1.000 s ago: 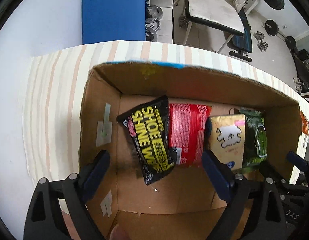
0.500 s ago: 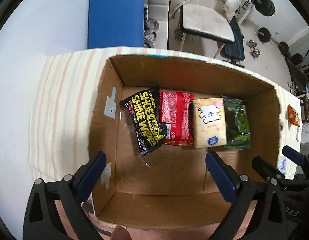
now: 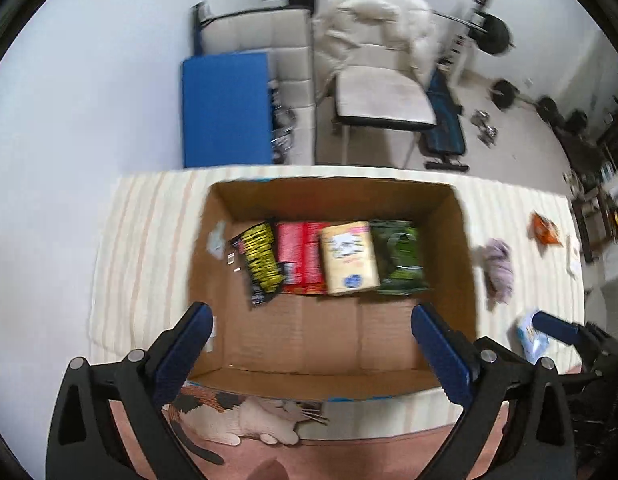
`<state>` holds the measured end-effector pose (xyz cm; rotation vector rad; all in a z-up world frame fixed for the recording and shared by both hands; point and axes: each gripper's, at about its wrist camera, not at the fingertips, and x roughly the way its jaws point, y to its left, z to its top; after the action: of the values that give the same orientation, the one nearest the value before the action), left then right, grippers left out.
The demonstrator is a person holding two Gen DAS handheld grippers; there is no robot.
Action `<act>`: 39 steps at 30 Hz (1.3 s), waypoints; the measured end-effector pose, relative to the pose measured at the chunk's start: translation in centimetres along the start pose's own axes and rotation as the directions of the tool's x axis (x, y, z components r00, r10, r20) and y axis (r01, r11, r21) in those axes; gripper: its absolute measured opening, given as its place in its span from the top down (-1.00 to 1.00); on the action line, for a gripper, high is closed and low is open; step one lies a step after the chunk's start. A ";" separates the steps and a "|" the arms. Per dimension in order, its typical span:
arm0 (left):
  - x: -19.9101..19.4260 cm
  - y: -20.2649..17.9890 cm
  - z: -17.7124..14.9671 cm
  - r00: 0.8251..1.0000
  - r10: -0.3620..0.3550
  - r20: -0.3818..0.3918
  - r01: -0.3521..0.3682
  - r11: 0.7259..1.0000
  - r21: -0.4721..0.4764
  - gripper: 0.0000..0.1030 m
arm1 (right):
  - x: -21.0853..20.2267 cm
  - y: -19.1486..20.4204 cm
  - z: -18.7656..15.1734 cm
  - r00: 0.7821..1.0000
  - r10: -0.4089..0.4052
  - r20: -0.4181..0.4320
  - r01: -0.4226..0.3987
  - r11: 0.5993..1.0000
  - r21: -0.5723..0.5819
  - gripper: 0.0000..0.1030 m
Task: Organize soft objects
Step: 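Open both tools and move them back over the lilac sock and blue packet, then grasp the lilac sock with the left tool while the right tool grasps the blue cartoon packet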
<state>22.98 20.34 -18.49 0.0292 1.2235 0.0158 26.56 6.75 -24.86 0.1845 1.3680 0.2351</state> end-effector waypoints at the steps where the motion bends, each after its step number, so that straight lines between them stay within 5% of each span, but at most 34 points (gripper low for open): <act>1: -0.1 -1.7 0.2 1.000 0.009 -0.003 -0.008 0.999 0.040 -0.98 | -0.6 -0.9 -0.3 1.000 -0.011 0.008 0.011 1.000 0.005 -1.00; 5: 0.0 -7.7 0.7 0.999 0.039 -0.010 -0.037 0.987 0.159 -0.98 | -2.4 -6.3 -1.7 0.995 -0.095 0.010 0.095 0.995 0.026 -1.00; 11: 4.2 -16.6 2.6 0.988 -0.036 -0.152 0.070 0.972 0.224 -0.98 | -2.0 -17.4 -3.1 0.969 -0.239 -0.068 0.245 0.965 0.090 -1.00; 18: 13.5 -26.3 4.7 0.922 -0.056 -0.383 0.159 0.957 0.243 -0.98 | 2.7 -26.9 -3.8 0.935 -0.280 -0.216 0.305 0.948 0.093 -1.00; 22: 18.9 -29.4 4.6 0.872 -0.029 -0.488 0.169 0.954 0.246 -0.98 | 6.2 -29.1 -4.1 0.912 -0.279 -0.302 0.305 0.952 0.041 -1.00; 27: 23.7 -31.8 4.4 0.833 0.008 -0.553 0.161 0.953 0.256 -0.97 | 9.0 -30.4 -4.5 0.907 -0.244 -0.343 0.270 0.962 0.029 -1.00; 32: 25.9 -33.3 3.9 0.820 0.033 -0.571 0.159 0.946 0.284 -0.94 | 11.3 -30.8 -4.5 0.907 -0.219 -0.361 0.242 0.970 0.020 -1.00; 39: 27.0 -34.6 3.0 0.814 0.093 -0.573 0.139 0.928 0.347 -0.40 | 13.4 -30.5 -4.6 0.895 -0.227 -0.384 0.242 0.970 -0.010 -1.00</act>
<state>34.85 -13.52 -43.95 0.3704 1.8346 -0.2521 26.33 -18.98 -46.46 0.0011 1.7705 0.0405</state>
